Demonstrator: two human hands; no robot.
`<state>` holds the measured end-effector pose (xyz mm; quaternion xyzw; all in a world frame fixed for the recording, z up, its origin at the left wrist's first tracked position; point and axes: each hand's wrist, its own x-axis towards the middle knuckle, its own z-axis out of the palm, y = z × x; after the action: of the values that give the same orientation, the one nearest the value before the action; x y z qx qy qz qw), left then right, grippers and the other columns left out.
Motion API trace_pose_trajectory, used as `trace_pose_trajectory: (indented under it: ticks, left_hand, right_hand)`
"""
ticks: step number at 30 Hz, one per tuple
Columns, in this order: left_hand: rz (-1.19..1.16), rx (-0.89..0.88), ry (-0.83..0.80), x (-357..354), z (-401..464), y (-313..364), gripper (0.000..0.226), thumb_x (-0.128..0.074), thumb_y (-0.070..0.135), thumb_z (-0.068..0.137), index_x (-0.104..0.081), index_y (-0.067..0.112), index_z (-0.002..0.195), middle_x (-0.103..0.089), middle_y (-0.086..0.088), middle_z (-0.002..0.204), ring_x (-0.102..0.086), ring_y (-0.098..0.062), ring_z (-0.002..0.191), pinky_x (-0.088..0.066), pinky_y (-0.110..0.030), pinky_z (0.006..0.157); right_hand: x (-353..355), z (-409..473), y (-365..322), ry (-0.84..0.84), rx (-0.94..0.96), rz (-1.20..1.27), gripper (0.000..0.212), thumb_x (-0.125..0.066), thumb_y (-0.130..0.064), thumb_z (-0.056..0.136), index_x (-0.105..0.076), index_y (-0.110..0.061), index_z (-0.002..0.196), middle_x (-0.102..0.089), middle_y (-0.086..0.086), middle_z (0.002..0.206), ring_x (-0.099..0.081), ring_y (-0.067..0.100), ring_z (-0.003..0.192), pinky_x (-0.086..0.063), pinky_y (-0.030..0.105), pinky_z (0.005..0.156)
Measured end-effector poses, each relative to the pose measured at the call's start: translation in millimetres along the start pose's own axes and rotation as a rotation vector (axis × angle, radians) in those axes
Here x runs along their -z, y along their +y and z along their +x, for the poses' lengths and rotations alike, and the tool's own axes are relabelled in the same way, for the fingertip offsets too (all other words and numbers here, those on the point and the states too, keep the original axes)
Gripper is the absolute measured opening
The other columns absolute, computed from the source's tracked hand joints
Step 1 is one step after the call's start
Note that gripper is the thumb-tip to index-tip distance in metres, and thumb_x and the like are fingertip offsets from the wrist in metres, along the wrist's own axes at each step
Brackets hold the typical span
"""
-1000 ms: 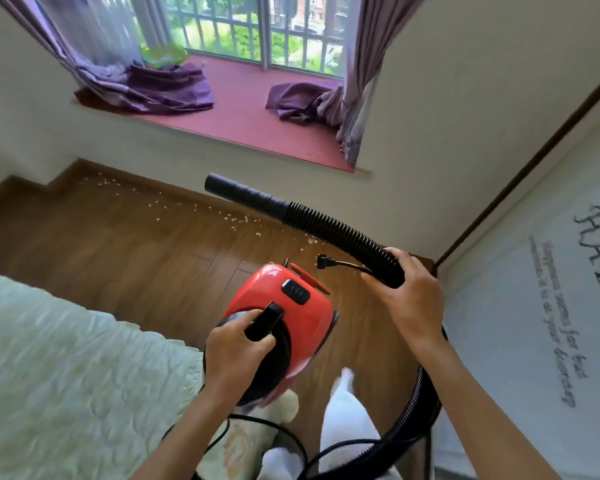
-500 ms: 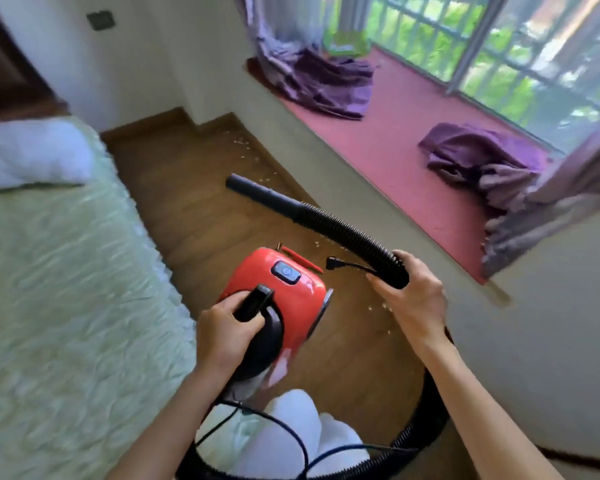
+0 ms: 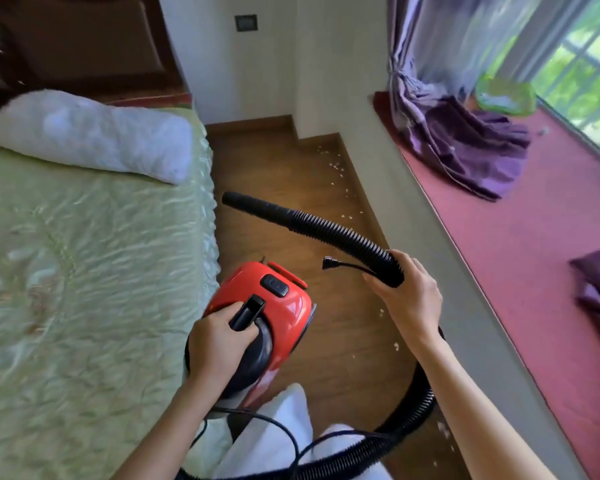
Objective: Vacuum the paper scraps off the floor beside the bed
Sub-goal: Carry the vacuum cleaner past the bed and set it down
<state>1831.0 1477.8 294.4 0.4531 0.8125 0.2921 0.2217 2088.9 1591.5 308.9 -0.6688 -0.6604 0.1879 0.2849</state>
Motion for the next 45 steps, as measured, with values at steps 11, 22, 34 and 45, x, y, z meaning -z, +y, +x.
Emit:
trace_pose_trajectory:
  ticks: [11, 22, 34, 45]
  left_hand:
    - [0.034, 0.113, 0.136, -13, 210, 38, 0.011, -0.074, 0.016, 0.068, -0.065, 0.015, 0.074, -0.059, -0.005, 0.056, -0.059, -0.027, 0.059, -0.049, -0.04, 0.056]
    - [-0.027, 0.152, 0.283, -36, 442, 102, 0.035, -0.071, 0.024, 0.065, -0.056, 0.032, 0.096, -0.07, -0.004, 0.07, -0.066, -0.029, 0.068, -0.054, -0.041, 0.062]
    - [-0.019, 0.102, 0.154, -53, 710, 113, 0.014, -0.069, 0.018, 0.064, -0.057, 0.01, 0.065, -0.044, -0.003, 0.049, -0.037, -0.017, 0.047, -0.039, -0.032, 0.047]
    - [-0.055, 0.178, 0.091, -128, 929, 63, 0.029, -0.068, 0.007, 0.068, -0.046, 0.021, 0.056, -0.041, 0.003, 0.045, -0.037, -0.012, 0.042, -0.023, -0.025, 0.043]
  right_hand:
    - [-79, 239, -58, -0.057, 0.087, 0.057, 0.048, -0.076, -0.043, 0.075, -0.062, -0.027, 0.118, -0.067, -0.01, 0.103, -0.061, 0.01, 0.093, -0.037, 0.02, 0.07]
    - [-172, 496, -120, -0.217, 0.25, 0.057, 0.052, -0.078, -0.037, 0.077, -0.062, -0.02, 0.123, -0.067, -0.006, 0.107, -0.062, 0.009, 0.093, -0.04, 0.012, 0.07]
    - [-299, 700, -194, -0.228, 0.243, 0.014, 0.048, -0.076, -0.044, 0.076, -0.065, -0.023, 0.118, -0.069, -0.006, 0.101, -0.064, 0.011, 0.088, -0.038, 0.012, 0.064]
    - [-429, 853, -197, -0.268, 0.019, -0.05, 0.043, -0.073, -0.044, 0.078, -0.063, -0.029, 0.117, -0.067, -0.007, 0.095, -0.058, 0.011, 0.08, -0.047, 0.024, 0.065]
